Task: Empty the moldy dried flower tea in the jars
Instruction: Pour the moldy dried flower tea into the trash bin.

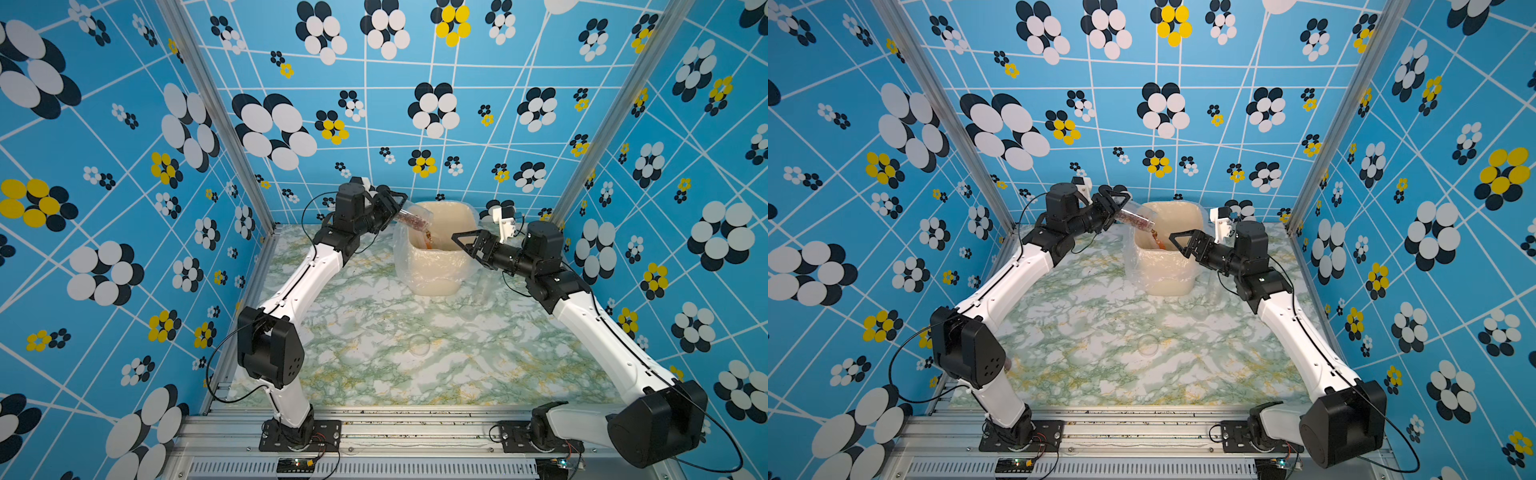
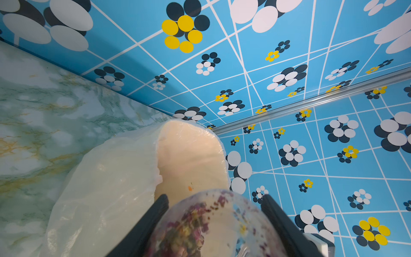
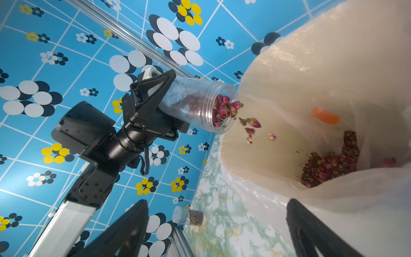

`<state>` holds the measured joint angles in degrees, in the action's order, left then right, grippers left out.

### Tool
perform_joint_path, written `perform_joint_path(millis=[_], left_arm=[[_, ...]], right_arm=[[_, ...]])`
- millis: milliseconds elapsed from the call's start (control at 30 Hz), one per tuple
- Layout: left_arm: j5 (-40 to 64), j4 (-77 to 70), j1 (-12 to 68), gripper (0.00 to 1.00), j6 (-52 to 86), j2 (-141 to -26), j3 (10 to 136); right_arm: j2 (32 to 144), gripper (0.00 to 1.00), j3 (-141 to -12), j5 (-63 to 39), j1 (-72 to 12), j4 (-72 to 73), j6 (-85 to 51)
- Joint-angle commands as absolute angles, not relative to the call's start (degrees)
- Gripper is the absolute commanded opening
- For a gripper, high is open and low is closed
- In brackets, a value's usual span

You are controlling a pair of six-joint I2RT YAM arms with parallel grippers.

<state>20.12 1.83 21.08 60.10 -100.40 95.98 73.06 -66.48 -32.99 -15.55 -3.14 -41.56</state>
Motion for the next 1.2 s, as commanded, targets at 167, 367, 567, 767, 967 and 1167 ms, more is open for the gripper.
perform_joint_path(millis=[167, 367, 567, 767, 967, 1167], left_arm=[[18.40, 3.70, 22.37, 0.08, 56.15, -100.00, 99.66], [16.51, 6.64, 23.35, 0.07, 52.82, -100.27, 101.84], [13.52, 8.85, 24.51, 0.07, 48.77, -100.45, 103.51], [11.02, 11.41, 25.90, 0.07, 45.12, -101.58, 106.24], [7.27, 13.97, 27.91, 0.07, 39.64, -102.97, 109.14], [0.94, 18.53, 31.18, 0.06, 30.68, -105.07, 113.96]], right_arm=[[67.71, 0.99, -62.55, -29.80, -15.29, -8.76, -35.35], [66.01, 0.99, -60.13, -29.28, -15.26, -9.01, -34.94], [65.22, 0.99, -58.54, -28.93, -15.27, -9.70, -34.55], [64.10, 0.99, -57.44, -28.11, -15.27, -10.62, -33.93], [63.35, 0.99, -56.44, -27.73, -15.21, -11.07, -33.53], [62.95, 0.99, -55.82, -27.29, -15.17, -11.51, -32.97]])
